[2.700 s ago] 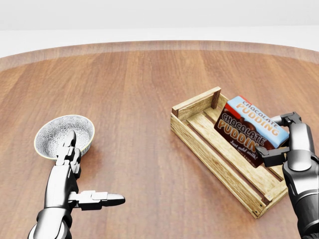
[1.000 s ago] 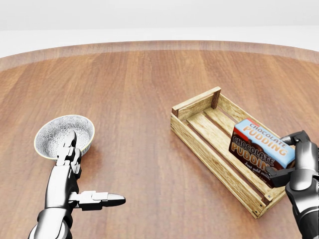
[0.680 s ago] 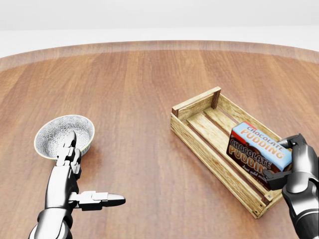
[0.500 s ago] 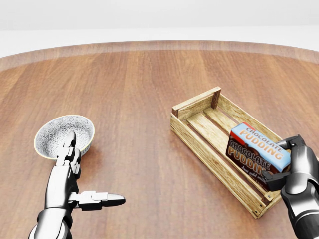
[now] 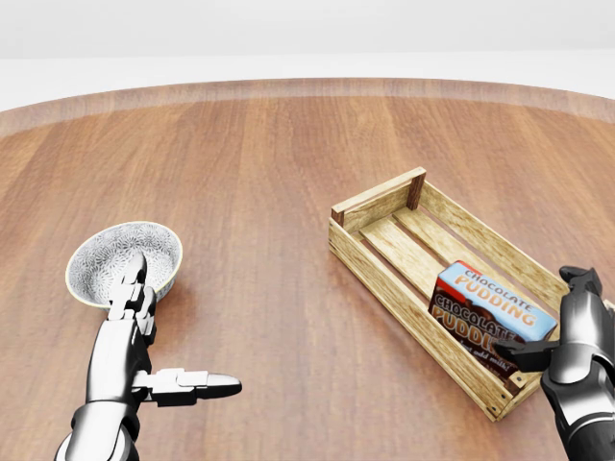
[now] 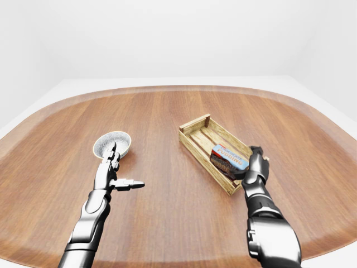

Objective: Pick up the chocolate pudding and put it in the tray.

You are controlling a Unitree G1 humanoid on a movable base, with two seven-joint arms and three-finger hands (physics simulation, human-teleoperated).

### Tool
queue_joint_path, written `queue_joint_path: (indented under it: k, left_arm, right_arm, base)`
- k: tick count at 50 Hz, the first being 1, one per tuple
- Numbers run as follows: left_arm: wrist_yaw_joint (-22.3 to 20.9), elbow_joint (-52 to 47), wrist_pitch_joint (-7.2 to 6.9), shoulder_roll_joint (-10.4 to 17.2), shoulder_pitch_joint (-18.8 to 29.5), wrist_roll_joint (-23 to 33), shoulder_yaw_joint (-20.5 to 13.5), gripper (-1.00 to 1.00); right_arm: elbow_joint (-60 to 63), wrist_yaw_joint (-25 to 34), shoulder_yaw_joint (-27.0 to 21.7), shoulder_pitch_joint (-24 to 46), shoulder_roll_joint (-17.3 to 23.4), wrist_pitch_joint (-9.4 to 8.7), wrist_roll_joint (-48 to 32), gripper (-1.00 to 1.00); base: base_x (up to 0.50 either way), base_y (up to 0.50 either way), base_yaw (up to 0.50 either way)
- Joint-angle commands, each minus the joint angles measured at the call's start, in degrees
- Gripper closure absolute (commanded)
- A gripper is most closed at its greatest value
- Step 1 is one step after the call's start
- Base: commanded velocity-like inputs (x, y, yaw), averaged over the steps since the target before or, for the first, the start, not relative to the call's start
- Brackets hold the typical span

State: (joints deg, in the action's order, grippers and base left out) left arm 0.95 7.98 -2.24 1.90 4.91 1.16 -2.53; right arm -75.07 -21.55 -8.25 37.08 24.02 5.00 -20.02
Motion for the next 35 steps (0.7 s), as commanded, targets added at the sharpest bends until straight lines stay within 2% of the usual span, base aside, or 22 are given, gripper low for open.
queue_joint_path:
  k: [1, 18, 19, 21, 23, 35]
  left_arm:
    - [-0.69, 0.11, 1.36, -0.24, -0.44, -0.95, -0.16, -1.0]
    - [-0.66, 0.12, 1.36, -0.23, -0.44, -0.96, -0.15, -1.0]
    - [-0.6, -0.3, 0.66, -0.22, -0.18, -1.04, -0.21, -1.0]
    - [-0.53, 0.16, 1.13, -0.26, -0.18, -0.97, -0.17, -1.0]
    - [-0.51, -0.38, 0.57, -0.22, -0.16, -1.02, -0.18, -1.0]
    - [-0.57, -0.38, 0.47, -0.17, -0.07, -1.1, -0.23, -1.0]
  right_arm:
    - [-0.47, -0.55, -0.11, -1.07, 0.02, 0.0, -0.08, -1.0]
    - [0.13, -1.34, 0.02, -0.49, 0.97, 0.0, -0.33, -1.0]
    - [0.36, -1.4, 0.1, -0.36, 1.24, 0.0, -0.48, -1.0]
    - [0.64, -1.71, 0.12, -0.17, 1.65, 0.0, -0.63, -1.0]
    - [1.36, -1.35, 0.03, 0.55, 2.55, 0.0, -0.66, -1.0]
    - [7.8, 3.06, -0.66, 3.98, 6.58, 0.0, -0.74, -1.0]
  base:
    - [0.0, 0.0, 0.0]
    - [0.0, 0.0, 0.0]
    - [0.0, 0.0, 0.0]
    - [0.0, 0.0, 0.0]
    - [0.0, 0.0, 0.0]
    - [0.0, 0.0, 0.0]
